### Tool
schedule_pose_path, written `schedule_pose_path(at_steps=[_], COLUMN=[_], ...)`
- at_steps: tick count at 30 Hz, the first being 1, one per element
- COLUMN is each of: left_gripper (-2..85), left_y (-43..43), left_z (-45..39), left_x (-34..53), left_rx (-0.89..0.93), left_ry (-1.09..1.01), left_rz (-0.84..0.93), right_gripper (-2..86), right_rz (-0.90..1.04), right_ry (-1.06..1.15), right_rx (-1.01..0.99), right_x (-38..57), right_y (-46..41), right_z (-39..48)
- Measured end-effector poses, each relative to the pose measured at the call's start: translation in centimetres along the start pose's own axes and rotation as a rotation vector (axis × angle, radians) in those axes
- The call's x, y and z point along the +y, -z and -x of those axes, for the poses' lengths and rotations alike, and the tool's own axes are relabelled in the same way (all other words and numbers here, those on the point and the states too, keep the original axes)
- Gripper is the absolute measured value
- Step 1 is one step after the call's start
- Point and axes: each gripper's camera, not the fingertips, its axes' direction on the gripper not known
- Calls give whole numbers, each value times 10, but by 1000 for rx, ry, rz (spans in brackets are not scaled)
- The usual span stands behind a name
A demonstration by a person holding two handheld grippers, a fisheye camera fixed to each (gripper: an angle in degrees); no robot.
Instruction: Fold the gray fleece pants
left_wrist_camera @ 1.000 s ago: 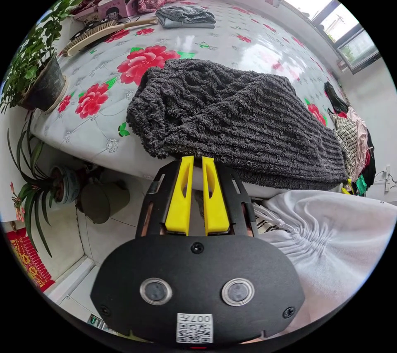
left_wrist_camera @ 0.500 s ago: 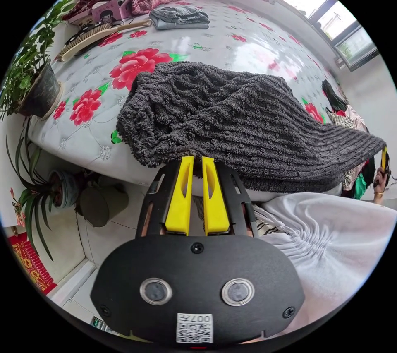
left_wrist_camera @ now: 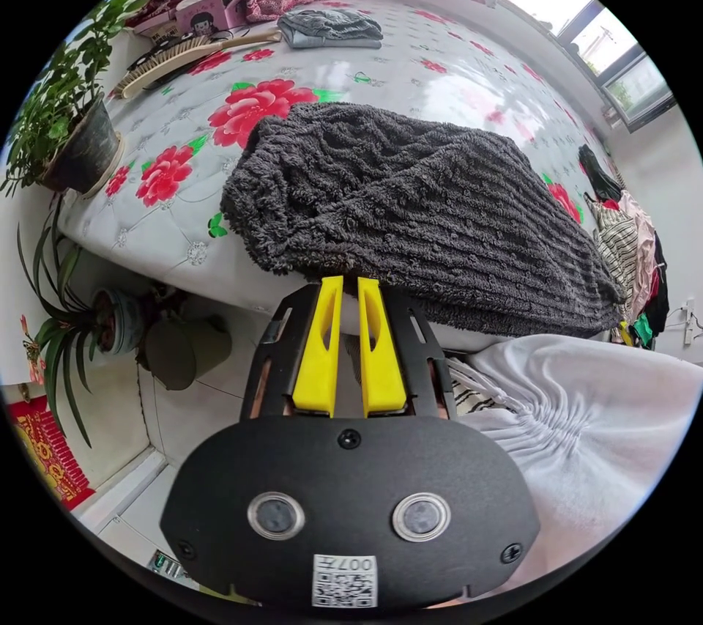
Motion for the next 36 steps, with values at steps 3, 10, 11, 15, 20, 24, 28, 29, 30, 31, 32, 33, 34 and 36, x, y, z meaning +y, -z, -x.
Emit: schedule_pose_path(at_steps=[3,10,11,15,20,24,28,29,30,31,32,33,34,36], left_gripper=[43,43,43,43,47,48,49,50,50,51,51,51,51,51], left_y=[3,-2,-4,-5,5,14,11,8,7,6,4,3,0,-4], left_z=[0,-2,-4,-7,-4,-3,10,16,19,25,30,33,39,48], left_x=[-2,13,16,27,39,48,44,41,39,35,30,27,22,16], left_rx=[-7,17,13,4,-21,-62,-55,-44,-40,-35,-30,-29,-27,-28], left_ry=[10,55,55,67,129,168,195,197,196,189,177,170,152,118], left_rz=[-9,-27,-21,-21,-37,-63,-91,-93,-98,-110,-121,-124,-123,-115], right_gripper=[0,0,1,8,28,35,42,43,44,45,46,46,47,48], right_rz=[-25,121,208,177,-14,-147,1,78,120,216,315,359,443,561], right_ry=[130,78,73,57,128,345,677,762,804,891,984,1033,1136,1287], right_rx=[15,183,266,280,556,565,267,191,161,104,52,29,-4,-16], right_x=[-5,7,11,13,7,10,20,31,39,59,85,100,133,186], right_y=[13,-20,-38,-46,-18,-34,-148,-193,-217,-264,-310,-332,-371,-426], right_z=[36,32,29,37,99,182,298,335,355,395,437,457,496,548])
